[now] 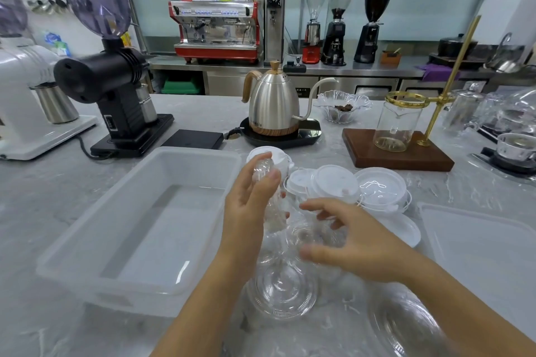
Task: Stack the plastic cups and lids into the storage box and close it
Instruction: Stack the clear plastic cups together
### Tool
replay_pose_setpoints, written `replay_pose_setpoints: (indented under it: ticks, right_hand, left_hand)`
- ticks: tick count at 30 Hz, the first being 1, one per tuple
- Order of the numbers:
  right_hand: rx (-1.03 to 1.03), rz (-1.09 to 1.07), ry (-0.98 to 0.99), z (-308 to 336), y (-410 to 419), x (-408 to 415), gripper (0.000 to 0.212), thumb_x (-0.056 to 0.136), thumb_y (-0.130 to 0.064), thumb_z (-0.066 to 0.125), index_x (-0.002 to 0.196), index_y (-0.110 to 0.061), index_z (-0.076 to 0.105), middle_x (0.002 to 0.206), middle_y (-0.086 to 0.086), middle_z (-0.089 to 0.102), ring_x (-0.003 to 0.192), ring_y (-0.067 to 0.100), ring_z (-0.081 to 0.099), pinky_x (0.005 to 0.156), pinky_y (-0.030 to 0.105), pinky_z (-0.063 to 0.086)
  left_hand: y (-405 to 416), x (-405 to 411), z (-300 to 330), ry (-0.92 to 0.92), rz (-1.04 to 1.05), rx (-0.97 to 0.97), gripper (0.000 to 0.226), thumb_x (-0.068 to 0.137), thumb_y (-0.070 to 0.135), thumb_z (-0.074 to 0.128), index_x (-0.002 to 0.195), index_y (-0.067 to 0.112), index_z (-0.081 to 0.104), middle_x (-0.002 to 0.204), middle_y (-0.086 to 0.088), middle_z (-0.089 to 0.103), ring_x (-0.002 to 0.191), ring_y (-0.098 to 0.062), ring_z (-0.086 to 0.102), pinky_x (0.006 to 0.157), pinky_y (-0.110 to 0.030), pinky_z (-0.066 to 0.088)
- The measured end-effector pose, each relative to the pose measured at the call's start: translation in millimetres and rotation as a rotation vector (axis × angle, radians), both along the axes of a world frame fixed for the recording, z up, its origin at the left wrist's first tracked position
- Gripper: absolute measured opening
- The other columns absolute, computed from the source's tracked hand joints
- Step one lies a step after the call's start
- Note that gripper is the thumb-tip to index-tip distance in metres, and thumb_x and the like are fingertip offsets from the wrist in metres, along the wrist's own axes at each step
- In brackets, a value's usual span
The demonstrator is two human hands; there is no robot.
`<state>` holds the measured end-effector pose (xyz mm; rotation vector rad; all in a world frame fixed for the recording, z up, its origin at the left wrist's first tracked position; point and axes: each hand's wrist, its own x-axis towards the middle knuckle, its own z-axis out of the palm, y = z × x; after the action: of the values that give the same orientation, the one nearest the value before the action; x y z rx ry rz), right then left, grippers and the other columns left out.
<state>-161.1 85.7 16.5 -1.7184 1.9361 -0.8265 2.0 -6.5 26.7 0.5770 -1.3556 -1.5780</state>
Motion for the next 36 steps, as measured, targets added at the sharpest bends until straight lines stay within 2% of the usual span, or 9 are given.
replay_pose_setpoints:
  ticks: [4, 8, 12, 16, 21, 27, 30, 33, 36]
  right_hand:
    - [0.16, 0.124, 0.287, -1.5, 3.5, 3.6, 0.089, 0.072, -0.063, 0.075, 0.147, -0.045, 0.03, 0.135, -0.035, 0.027, 0.123, -0.013, 0.021, 0.105, 0.014, 0.016]
    - [0.04, 0.073, 0.17, 0.4, 2.9, -2.3, 0.085, 0.073, -0.054, 0.078, 0.144, -0.05, 0.032, 0.134, -0.034, 0.037, 0.126, -0.012, 0.033, 0.112, 0.02, 0.027]
    - [-0.058, 0.006, 0.074, 2.8, 1.7, -6.9, 0.082, 0.071, -0.039, 0.084, 0.14, -0.047, 0.039, 0.12, -0.031, 0.043, 0.115, -0.016, 0.039, 0.095, 0.006, 0.032]
    - [-0.081, -0.048, -0.024, 2.4, -0.8, -4.7, 0.101, 0.055, -0.062, 0.086, 0.141, -0.05, 0.034, 0.122, -0.022, 0.044, 0.11, -0.005, 0.05, 0.089, 0.012, 0.042]
    - [-0.213, -0.049, -0.229, 6.3, -1.8, 0.2, 0.109, 0.038, -0.078, 0.08, 0.136, -0.055, 0.038, 0.124, -0.019, 0.045, 0.109, -0.006, 0.05, 0.086, 0.004, 0.041]
    - [-0.238, 0.03, -0.214, 2.2, -2.7, 10.4, 0.118, 0.029, -0.059, 0.09, 0.133, -0.056, 0.034, 0.131, -0.016, 0.042, 0.117, 0.003, 0.047, 0.092, 0.014, 0.042]
    - [-0.259, 0.039, -0.212, 3.3, -1.2, 11.9, 0.119, 0.03, -0.054, 0.092, 0.133, -0.054, 0.032, 0.136, -0.011, 0.04, 0.123, 0.004, 0.044, 0.09, 0.008, 0.042]
    - [-0.264, 0.051, -0.172, 3.7, 0.9, 13.9, 0.12, 0.029, -0.055, 0.092, 0.132, -0.053, 0.029, 0.135, -0.02, 0.035, 0.129, 0.004, 0.036, 0.095, 0.007, 0.038]
    - [-0.243, 0.062, -0.154, 2.9, 2.6, 18.7, 0.122, 0.031, -0.047, 0.098, 0.128, -0.057, 0.024, 0.127, -0.032, 0.029, 0.126, 0.001, 0.035, 0.096, 0.016, 0.043]
  left_hand:
    - [-1.0, -1.3, -1.7, 0.002, 0.025, -0.017, 0.05, 0.07, 0.056, 0.068, 0.116, 0.036, 0.07, 0.097, -0.009, 0.066, 0.09, -0.022, 0.064, 0.085, -0.053, 0.057]
    - [-2.5, -1.2, -3.8, 0.003, 0.039, -0.024, 0.048, 0.071, 0.055, 0.068, 0.116, 0.037, 0.07, 0.092, 0.007, 0.068, 0.088, -0.015, 0.065, 0.084, -0.048, 0.058]
    - [-3.1, -1.9, -4.5, -0.029, 0.046, -0.026, 0.044, 0.071, 0.056, 0.068, 0.112, 0.042, 0.069, 0.095, 0.009, 0.069, 0.093, -0.017, 0.065, 0.092, -0.059, 0.055]
    - [-1.8, -0.7, -3.2, -0.043, 0.04, -0.018, 0.036, 0.073, 0.053, 0.069, 0.108, 0.046, 0.07, 0.096, 0.009, 0.07, 0.095, -0.019, 0.067, 0.09, -0.056, 0.058]
    - [1.0, -2.8, -6.1, -0.117, -0.094, -0.04, 0.061, 0.071, 0.063, 0.074, 0.128, 0.044, 0.061, 0.127, -0.018, 0.065, 0.115, -0.035, 0.067, 0.098, -0.068, 0.049]
    - [8.5, -8.5, -12.5, -0.136, -0.282, -0.027, 0.085, 0.06, 0.074, 0.081, 0.134, 0.041, 0.058, 0.139, -0.007, 0.063, 0.129, -0.035, 0.06, 0.102, -0.07, 0.046]
    - [9.3, -8.2, -13.6, -0.142, -0.302, -0.069, 0.085, 0.063, 0.071, 0.081, 0.134, 0.03, 0.06, 0.136, -0.004, 0.066, 0.126, -0.032, 0.063, 0.104, -0.067, 0.046]
    - [10.5, -9.1, -14.5, -0.182, -0.298, -0.117, 0.082, 0.066, 0.069, 0.079, 0.134, 0.028, 0.06, 0.136, -0.001, 0.067, 0.132, -0.024, 0.059, 0.112, -0.057, 0.043]
    - [12.1, -10.2, -16.7, -0.2, -0.315, -0.116, 0.076, 0.068, 0.068, 0.079, 0.132, 0.032, 0.061, 0.135, -0.001, 0.067, 0.136, -0.026, 0.055, 0.114, -0.055, 0.041]
